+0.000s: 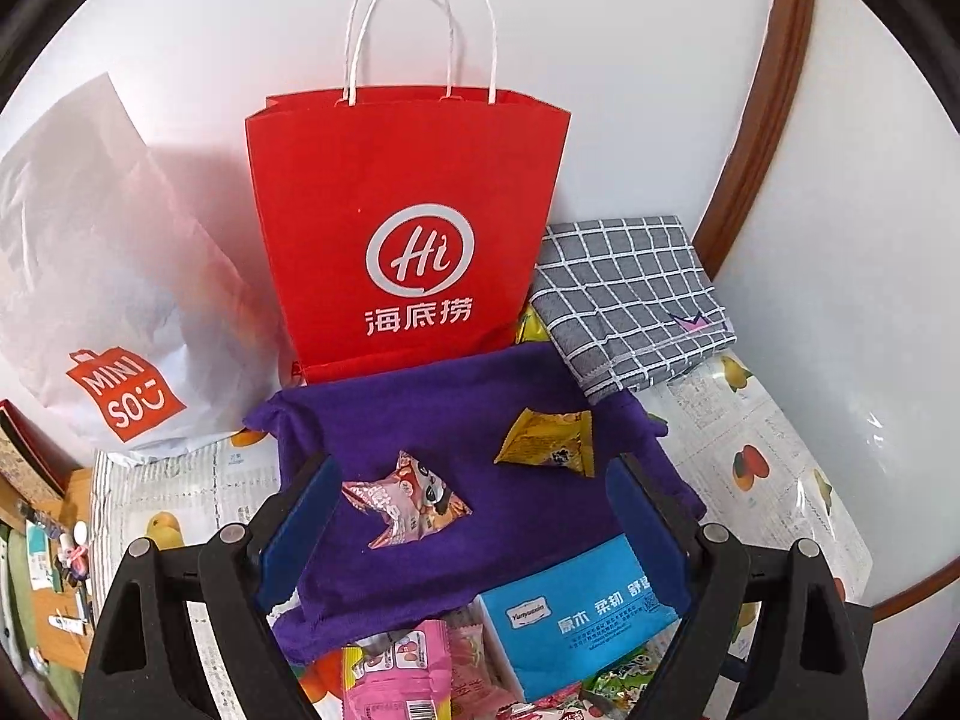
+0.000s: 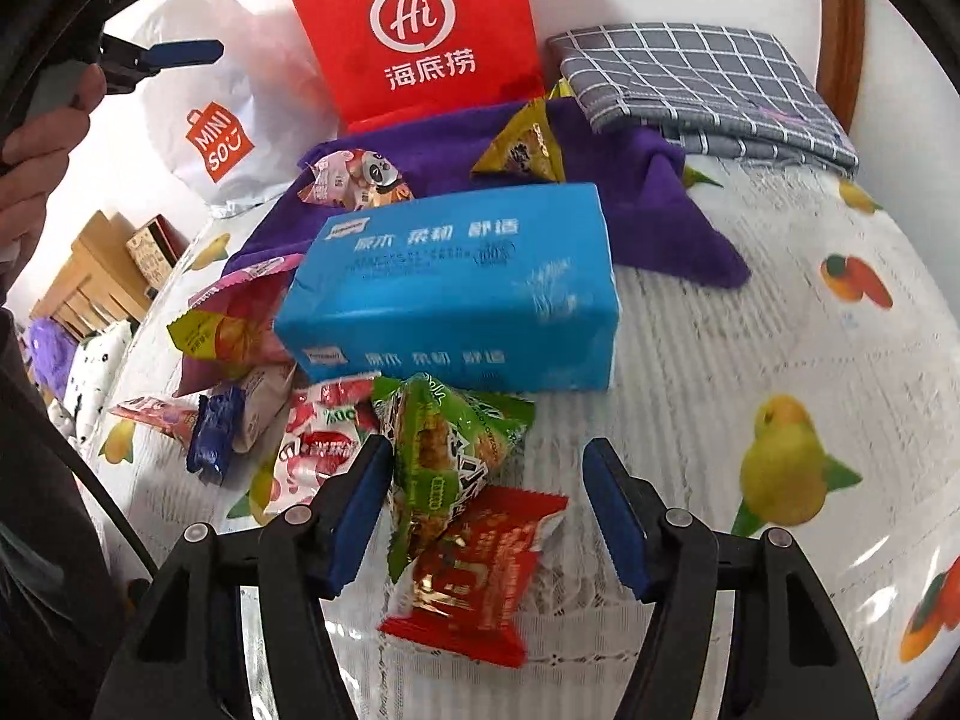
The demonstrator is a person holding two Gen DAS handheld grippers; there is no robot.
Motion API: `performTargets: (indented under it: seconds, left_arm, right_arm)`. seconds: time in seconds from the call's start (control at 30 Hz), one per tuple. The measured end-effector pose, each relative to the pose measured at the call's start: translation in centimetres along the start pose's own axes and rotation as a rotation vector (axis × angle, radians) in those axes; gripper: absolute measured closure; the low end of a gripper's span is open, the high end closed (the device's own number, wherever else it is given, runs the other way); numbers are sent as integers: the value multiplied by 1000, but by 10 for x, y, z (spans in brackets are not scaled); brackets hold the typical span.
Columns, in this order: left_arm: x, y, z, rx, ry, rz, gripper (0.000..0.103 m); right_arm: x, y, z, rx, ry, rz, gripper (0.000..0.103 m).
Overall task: Organize snacks
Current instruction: 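Move the right gripper back to the pile and grasp the green snack bag, then lift the green bag with the right gripper while the left grasps a pink-yellow bag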
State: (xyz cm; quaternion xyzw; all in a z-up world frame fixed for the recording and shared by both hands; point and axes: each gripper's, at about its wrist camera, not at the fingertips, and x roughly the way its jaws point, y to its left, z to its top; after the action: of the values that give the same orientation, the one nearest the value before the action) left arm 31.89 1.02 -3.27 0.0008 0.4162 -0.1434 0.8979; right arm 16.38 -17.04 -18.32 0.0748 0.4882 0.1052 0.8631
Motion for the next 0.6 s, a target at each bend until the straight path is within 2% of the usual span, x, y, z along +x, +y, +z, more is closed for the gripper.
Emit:
performTargets:
  seconds: [0.23,0.33,0.37,0.4,0.43,0.47,0.6]
  left_arm:
    - [0,-3,-2,-1,5,1,14]
    - [-5,-5,-4,5,-5,7,14]
    - [-8,-5,-5,9,-11,10,14]
    - [-11,-4,-7,9,-18,13,14]
    - [-12,-2,-9,6,-22,16,14]
    - [-14,0,-12,1,-21,22,14]
    - [-18,18,-29,-35,5,66,14]
  right_arm:
    - [5,4,-1,27,-4,61,37]
    - [15,18,2,-11,6,79,37]
    - [21,24,3,-38,20,59,38]
    - [26,29,4,-65,33,40,42]
    - [28,32,4,-77,39,35,52]
    - [30,33,6,-79,48,42,55]
    - [20,30,9,-72,20,72,57]
